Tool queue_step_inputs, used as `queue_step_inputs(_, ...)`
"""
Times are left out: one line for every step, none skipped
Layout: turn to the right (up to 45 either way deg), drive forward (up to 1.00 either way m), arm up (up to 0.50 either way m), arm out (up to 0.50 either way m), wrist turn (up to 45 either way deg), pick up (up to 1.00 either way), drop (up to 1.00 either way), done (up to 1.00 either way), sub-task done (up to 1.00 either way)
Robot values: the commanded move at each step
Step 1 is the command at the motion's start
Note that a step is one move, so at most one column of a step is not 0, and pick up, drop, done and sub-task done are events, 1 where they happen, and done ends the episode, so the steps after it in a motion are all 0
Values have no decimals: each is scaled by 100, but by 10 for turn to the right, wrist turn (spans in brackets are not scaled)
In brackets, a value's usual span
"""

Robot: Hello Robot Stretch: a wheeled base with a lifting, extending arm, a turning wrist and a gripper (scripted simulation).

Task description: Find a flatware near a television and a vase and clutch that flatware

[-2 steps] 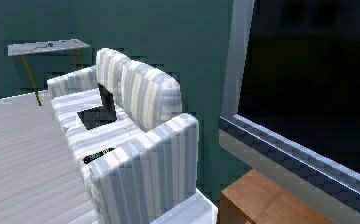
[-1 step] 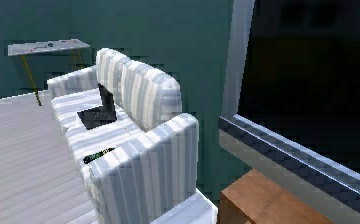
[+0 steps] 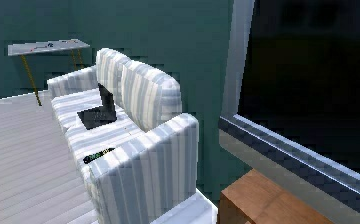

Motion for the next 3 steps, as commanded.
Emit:
queue_step_inputs(0,0,0,0,0,100,0,0,0)
queue_step_inputs(0,0,10,0,0,0,0,0,0)
queue_step_inputs(0,0,0,0,0,0,0,100,0)
